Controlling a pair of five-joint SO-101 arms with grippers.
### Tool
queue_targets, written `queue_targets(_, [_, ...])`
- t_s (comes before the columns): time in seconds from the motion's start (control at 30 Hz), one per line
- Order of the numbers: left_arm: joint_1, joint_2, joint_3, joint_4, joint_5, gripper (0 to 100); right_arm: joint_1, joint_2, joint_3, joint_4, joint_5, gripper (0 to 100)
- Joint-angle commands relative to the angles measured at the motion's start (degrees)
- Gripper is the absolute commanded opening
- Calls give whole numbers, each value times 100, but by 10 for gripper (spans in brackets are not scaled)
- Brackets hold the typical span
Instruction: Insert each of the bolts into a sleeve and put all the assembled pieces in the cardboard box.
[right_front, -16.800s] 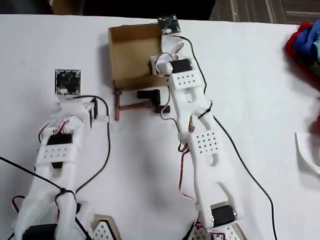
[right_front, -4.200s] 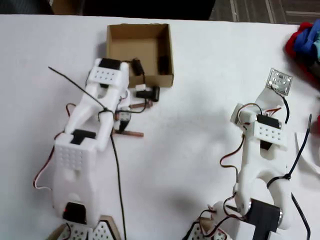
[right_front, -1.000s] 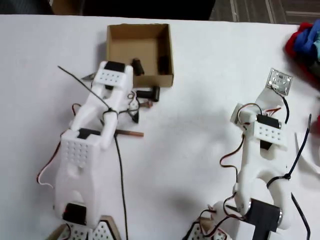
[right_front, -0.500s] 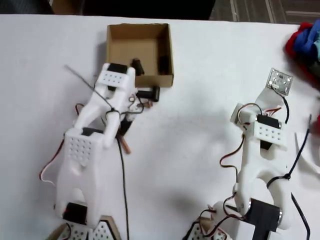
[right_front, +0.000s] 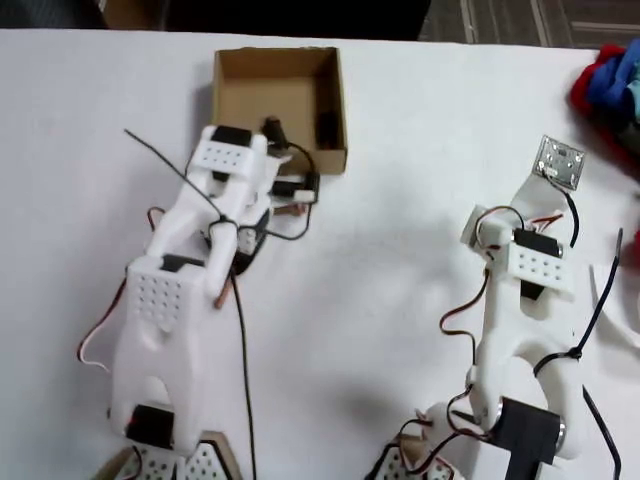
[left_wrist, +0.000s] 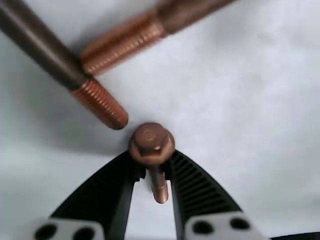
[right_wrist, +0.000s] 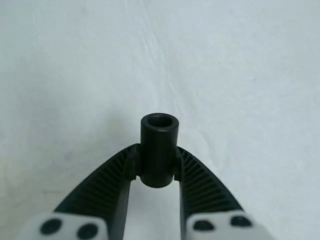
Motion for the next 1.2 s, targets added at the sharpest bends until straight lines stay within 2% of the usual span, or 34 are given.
queue_targets(0.0, [-18, -404, -40, 88, 396, 70, -4, -127, -26, -101, -35, 20])
queue_targets(0.17, [26, -554, -31, 88, 440, 175, -4, -127, -26, -101, -35, 20])
queue_targets(0.57, [18, -343, -84, -176, 466, 176, -4, -127, -26, -101, -35, 20])
queue_targets(0.8, [26, -299, -84, -396, 466, 35, -4, -127, -26, -101, -35, 20])
queue_targets(1.03, [18, -334, -119, -360, 457, 26, -4, -127, -26, -101, -35, 20])
queue_targets(1.17, [18, -800, -488, -26, 457, 26, -4, -127, -26, -101, -35, 20])
